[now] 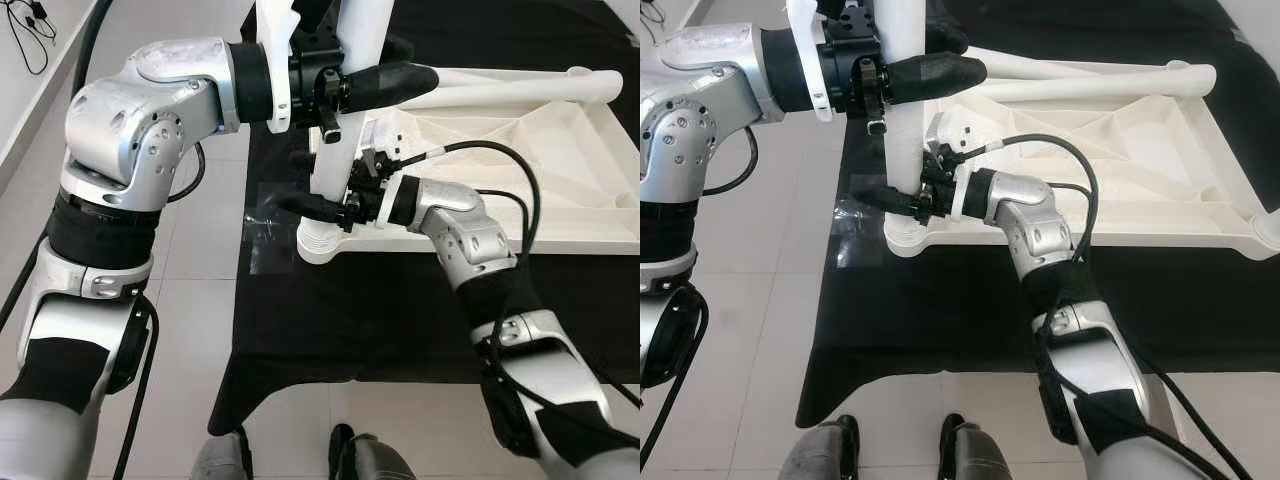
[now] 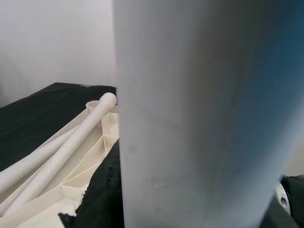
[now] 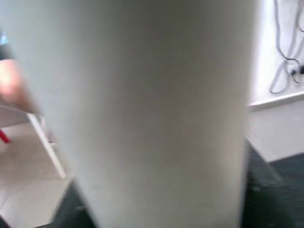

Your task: Building children table

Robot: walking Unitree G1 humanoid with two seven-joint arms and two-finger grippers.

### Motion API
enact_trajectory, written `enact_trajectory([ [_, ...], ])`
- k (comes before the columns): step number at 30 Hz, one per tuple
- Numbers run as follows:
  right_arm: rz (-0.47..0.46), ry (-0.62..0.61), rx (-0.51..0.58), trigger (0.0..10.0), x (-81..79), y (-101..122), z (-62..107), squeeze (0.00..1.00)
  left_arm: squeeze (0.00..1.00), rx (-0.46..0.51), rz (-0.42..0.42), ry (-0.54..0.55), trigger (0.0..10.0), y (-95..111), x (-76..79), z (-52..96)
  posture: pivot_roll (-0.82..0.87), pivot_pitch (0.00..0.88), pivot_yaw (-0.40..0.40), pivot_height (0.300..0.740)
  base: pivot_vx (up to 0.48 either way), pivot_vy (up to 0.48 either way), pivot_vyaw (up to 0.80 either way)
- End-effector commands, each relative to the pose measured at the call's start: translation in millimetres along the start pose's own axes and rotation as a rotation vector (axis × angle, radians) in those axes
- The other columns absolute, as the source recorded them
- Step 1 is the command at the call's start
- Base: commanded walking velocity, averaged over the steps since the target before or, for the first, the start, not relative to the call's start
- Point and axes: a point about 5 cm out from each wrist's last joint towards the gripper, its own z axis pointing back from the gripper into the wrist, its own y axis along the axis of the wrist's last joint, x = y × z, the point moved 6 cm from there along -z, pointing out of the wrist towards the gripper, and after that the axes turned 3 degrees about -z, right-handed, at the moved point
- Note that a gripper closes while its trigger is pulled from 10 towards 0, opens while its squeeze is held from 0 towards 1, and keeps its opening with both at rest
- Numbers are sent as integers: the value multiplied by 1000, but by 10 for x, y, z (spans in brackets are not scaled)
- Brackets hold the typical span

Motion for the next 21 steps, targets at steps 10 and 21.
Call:
enact_trajectory([
  [10,18,-97,-63,0,122,-204,14,0,1000,-17,53,-48,10000,-123,119,-125,152,245,-60,740,0,0,0],
  [21,-202,-872,-177,0,-141,-1043,147,0,0,-24,68,11,10000,-105,15,-130,185,236,-82,740,0,0,0],
])
